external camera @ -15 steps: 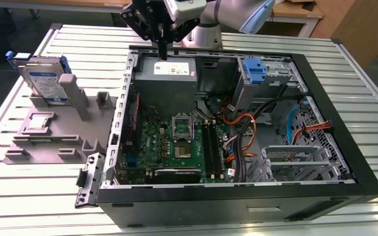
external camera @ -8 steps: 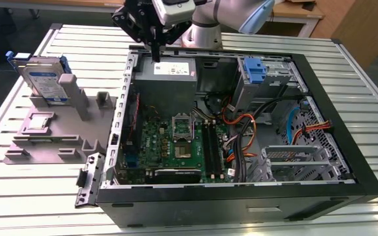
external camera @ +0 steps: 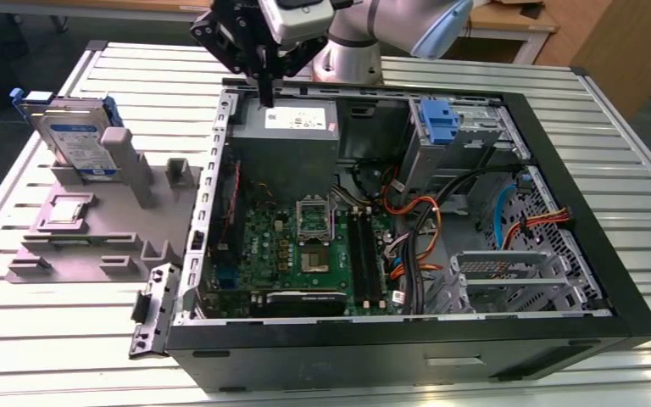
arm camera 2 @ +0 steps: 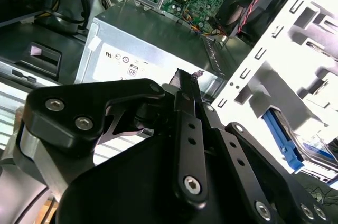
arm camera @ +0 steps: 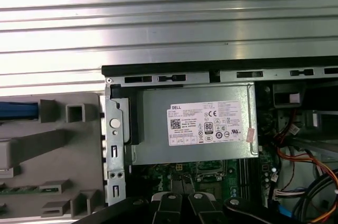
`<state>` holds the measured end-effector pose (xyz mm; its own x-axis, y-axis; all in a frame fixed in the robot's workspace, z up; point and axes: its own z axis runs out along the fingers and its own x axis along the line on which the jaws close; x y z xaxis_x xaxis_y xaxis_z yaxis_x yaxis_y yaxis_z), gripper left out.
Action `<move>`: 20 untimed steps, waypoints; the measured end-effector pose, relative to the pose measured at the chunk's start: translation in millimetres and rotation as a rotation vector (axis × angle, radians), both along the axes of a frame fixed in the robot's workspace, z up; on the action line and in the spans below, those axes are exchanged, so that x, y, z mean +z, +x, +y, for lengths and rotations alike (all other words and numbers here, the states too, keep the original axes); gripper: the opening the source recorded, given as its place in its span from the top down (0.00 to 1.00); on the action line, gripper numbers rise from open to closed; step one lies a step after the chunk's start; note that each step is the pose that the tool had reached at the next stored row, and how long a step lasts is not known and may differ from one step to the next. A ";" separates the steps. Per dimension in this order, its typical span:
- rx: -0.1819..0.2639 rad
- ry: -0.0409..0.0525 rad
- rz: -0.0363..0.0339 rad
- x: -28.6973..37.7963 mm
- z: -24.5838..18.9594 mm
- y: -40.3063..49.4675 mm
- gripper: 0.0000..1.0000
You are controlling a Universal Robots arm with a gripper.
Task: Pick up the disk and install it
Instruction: 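Reach for the disk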
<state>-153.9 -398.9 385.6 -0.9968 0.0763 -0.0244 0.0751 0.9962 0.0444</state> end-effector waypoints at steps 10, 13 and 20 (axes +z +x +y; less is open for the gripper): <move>0.000 0.0000 0.0000 -0.5 0.0 -4.2 0.90; 0.000 0.0000 0.0001 -0.7 0.0 -5.3 0.90; 0.000 0.0000 0.0000 -1.1 0.0 -7.7 0.90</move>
<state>-161.6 -398.9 384.5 -0.9968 0.0762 -0.0243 0.0750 0.9962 0.0443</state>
